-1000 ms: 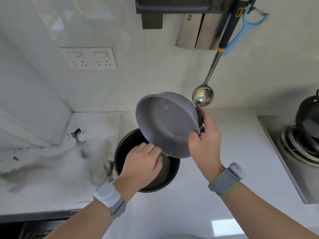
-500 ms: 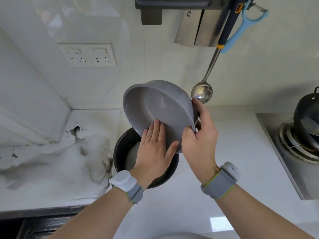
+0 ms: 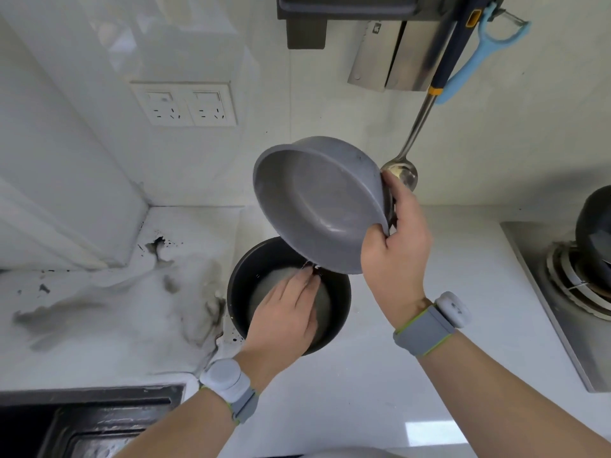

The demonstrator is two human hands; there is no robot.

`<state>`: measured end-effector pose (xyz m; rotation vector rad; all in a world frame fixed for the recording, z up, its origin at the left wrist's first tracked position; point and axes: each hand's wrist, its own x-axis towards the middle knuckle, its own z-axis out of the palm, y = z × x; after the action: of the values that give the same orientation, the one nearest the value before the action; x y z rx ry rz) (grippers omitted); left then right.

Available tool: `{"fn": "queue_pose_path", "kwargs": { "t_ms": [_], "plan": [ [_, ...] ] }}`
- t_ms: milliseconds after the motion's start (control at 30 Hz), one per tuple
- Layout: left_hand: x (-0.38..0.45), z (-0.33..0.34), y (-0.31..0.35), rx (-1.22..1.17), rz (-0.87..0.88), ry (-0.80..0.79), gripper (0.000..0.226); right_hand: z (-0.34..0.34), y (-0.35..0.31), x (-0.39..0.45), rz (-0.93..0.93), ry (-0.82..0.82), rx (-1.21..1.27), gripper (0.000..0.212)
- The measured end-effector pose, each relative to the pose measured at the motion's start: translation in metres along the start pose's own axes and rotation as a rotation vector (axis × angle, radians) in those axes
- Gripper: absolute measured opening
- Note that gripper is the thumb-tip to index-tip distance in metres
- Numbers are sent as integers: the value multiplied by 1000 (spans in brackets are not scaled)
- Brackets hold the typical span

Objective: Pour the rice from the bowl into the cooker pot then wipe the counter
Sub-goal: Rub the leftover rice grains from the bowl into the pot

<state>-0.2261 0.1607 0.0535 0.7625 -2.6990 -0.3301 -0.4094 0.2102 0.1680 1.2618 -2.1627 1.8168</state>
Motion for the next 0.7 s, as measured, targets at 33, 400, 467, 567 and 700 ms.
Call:
{"fn": "queue_pose_path", "kwargs": {
  "t_ms": [33,400,467,567,700],
  "plan": [
    [-6,4,-5,22,-16,-20,53,-1,2,0,13,10,-3,72],
    [31,-7,17,-865,-740,-55,39,-7,-5,-5,258,74,154,74],
    [37,-4,23,-938,-764,34,28,-7,-7,-7,319,98,183,70],
    [37,5,26,-968,-773,135,19,-12,-8,-8,373,115,185,68],
    [32,11,23,-973,-761,208,34,-18,-7,-10,416,107,176,69]
  ]
}}
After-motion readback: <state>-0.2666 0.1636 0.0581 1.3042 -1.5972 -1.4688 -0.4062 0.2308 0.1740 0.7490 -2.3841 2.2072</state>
